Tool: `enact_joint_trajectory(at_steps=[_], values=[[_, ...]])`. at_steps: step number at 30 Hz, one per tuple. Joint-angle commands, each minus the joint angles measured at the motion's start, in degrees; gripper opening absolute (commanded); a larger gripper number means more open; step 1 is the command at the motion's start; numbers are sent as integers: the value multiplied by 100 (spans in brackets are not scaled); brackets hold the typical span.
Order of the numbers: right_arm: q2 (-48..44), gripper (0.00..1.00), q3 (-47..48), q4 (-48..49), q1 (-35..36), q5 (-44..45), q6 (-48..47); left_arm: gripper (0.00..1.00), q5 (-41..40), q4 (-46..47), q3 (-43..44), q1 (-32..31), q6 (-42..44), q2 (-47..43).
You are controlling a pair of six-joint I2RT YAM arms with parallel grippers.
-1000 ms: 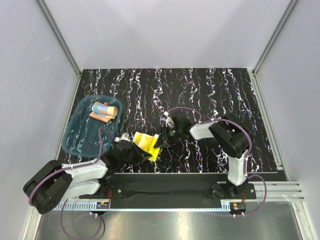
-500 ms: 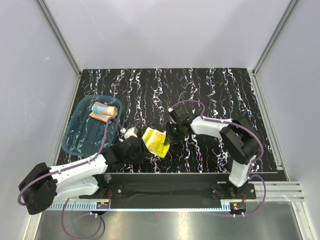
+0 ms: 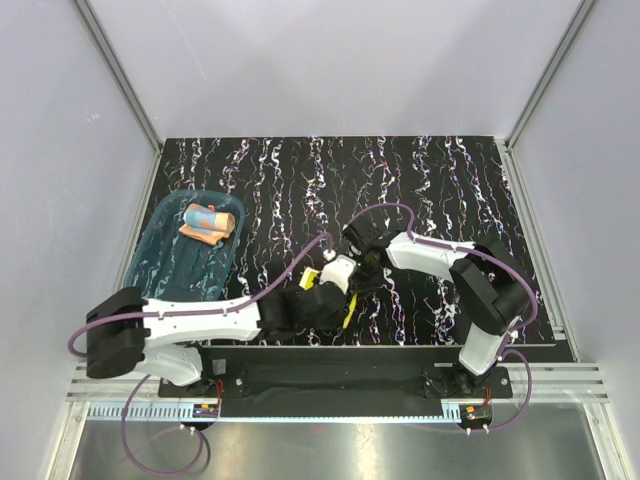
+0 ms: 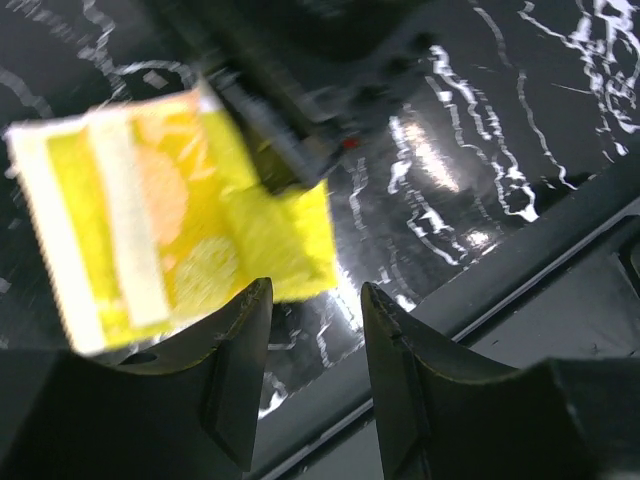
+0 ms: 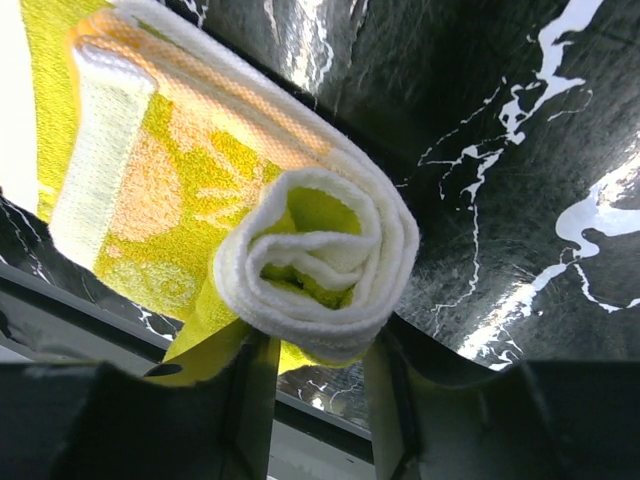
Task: Roll the towels
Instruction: Roll the towel
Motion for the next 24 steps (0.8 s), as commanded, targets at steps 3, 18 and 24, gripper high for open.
enact_joint_trajectory(at_steps=[3, 18, 24], values=[[-79, 49, -117, -525, -21, 113, -331, 46, -136, 841, 361, -72, 583, 635], [78, 62, -108, -499, -21, 25, -445, 47, -408, 1211, -183, -81, 100, 1252], [184, 68, -29, -533, -21, 43, -481, 56, -628, 992, -509, -72, -76, 1111]])
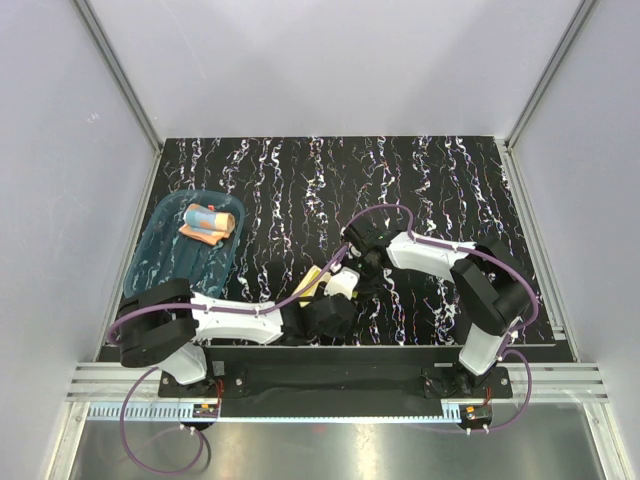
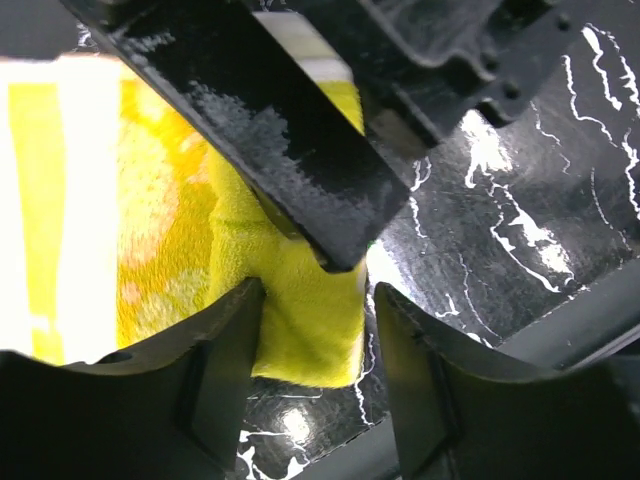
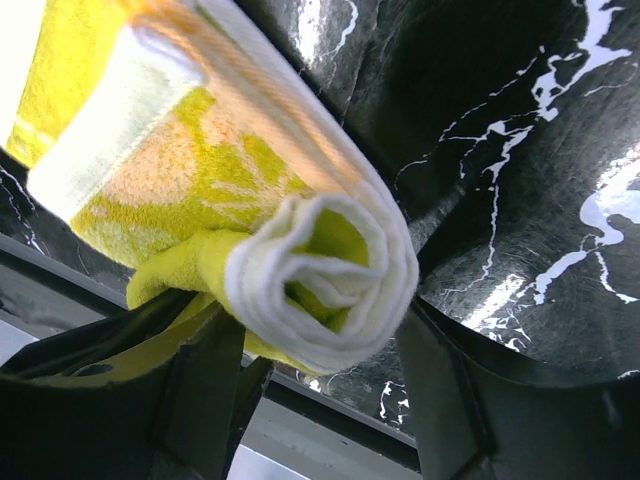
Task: Roll the towels
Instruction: Roll the towel
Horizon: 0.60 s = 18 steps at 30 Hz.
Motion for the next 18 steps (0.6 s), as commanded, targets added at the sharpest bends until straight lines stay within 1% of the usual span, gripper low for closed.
enact_joint_trajectory(at_steps=[1, 5, 9, 12, 18], values=[[230, 68, -14, -363, -12, 252, -238, 56, -300, -102, -137, -11, -164, -139], [257, 71, 118, -460, -12, 270, -282, 61, -326, -163, -234, -160, -225, -78], [292, 72, 259, -583, -21, 331, -335, 65, -651, -636, -94, -432, -340, 1], [405, 73, 382, -618, -47, 375, -387, 66, -836, -1005, 29, -556, -427, 107], [879, 73, 637, -513, -328, 288, -563, 66, -775, -1498, 205, -644, -822, 169]])
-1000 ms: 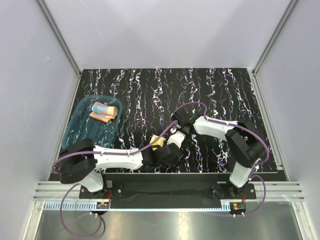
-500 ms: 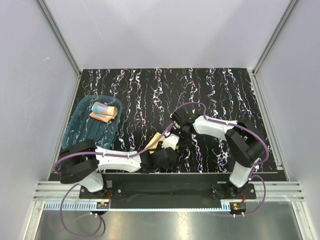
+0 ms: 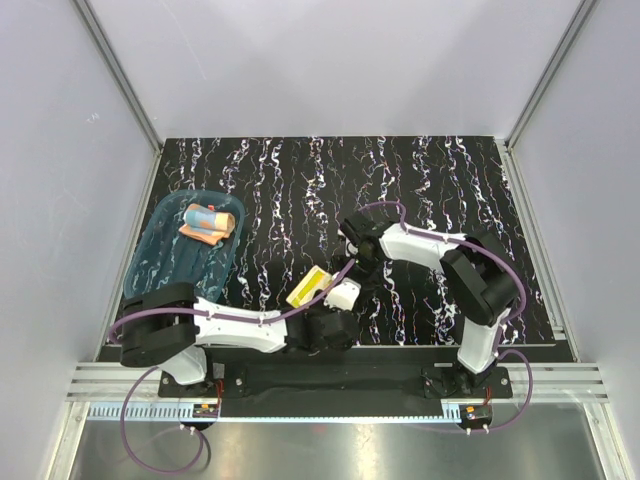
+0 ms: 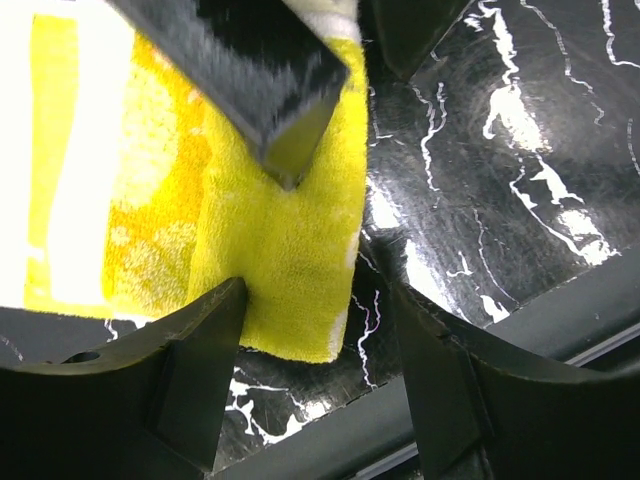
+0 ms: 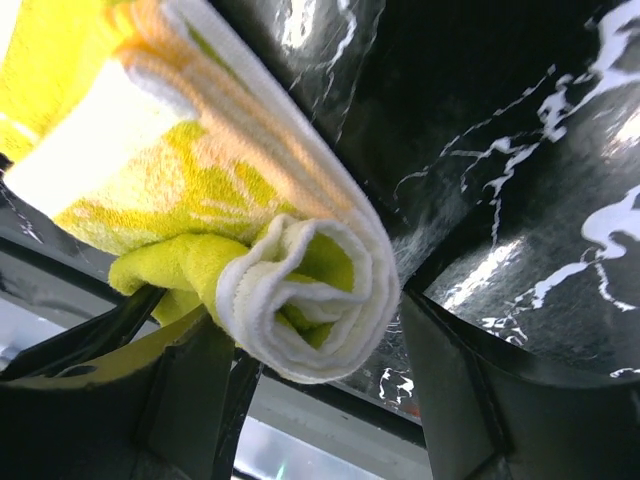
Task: Roll the towels
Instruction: Roll the towel
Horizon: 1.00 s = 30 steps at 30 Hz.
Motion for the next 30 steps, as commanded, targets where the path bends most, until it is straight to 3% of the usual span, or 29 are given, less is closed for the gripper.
enact_joint_trajectory(at_steps=[1, 11, 14, 15, 16, 19, 26, 30], values=[[485, 72, 101, 132, -292, 430, -395, 66, -110, -776, 90, -87, -384, 118], [793, 71, 383, 53, -494, 342, -633, 62, -84, -715, 204, -104, -278, 795], [845, 70, 462, 35, -555, 219, -712, 54, -58, -548, 72, -104, -296, 848], [881, 70, 506, 35, -582, 175, -729, 48, -40, -486, 46, -104, -296, 848], [898, 70, 506, 44, -608, 131, -764, 35, -40, -486, 11, -96, -296, 848], [925, 70, 489, 123, -766, -89, -817, 22, -58, -573, 19, -87, -296, 874], [943, 69, 427, 194, -1126, -195, -808, 0, 153, -504, -16, -8, -322, 568], [802, 69, 313, 176, -1346, -72, -738, 0, 565, -459, 19, 159, -436, 181]])
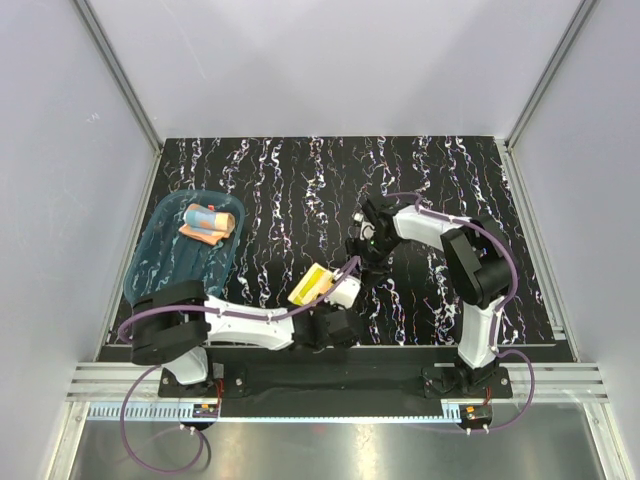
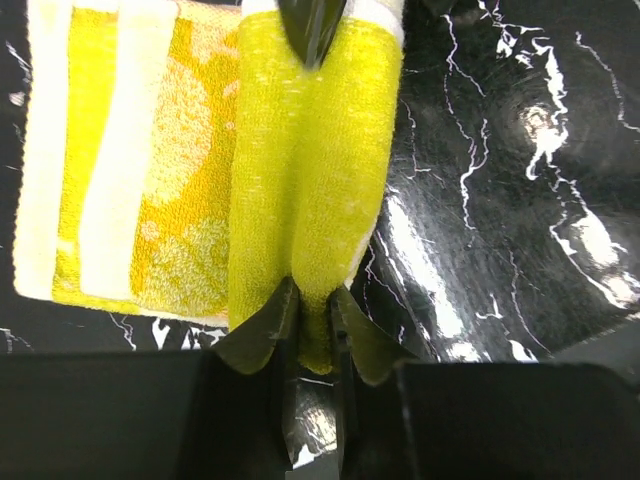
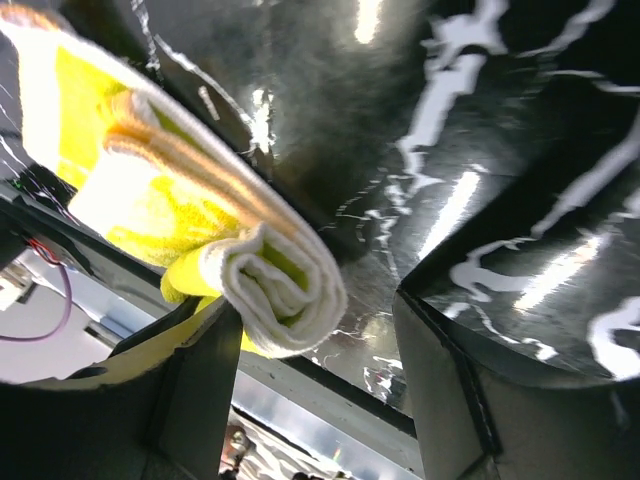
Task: Roll the towels
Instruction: Roll the towel
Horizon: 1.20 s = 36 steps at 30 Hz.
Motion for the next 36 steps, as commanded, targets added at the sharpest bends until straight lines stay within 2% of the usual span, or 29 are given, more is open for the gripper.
enact_joint_trajectory(at_steps=[1, 10, 20, 28, 31, 36], values=[[140, 69, -247, 497, -278, 1036, -288, 0, 1023, -324, -191, 131, -290, -250], [113, 68, -344, 497, -278, 1195, -244, 0, 1786, 9, -277, 552, -457, -910], [-290, 69, -449, 471, -287, 1405, -147, 0, 3527, 1617, -1112, 1458, -1098, -1657], [-880, 70, -212, 76, -322, 1862, -33, 0, 4520, 2523, -1500, 1898, -1880, -1579], [-1161, 71, -185, 5, -383, 1994, 28, 0, 4890, 3190, -1745, 1994, -2223, -1385], [-1671, 71, -229, -197, -480, 2126, 64, 0, 5339, 4930, -2308, 2161, -3170, -1078]])
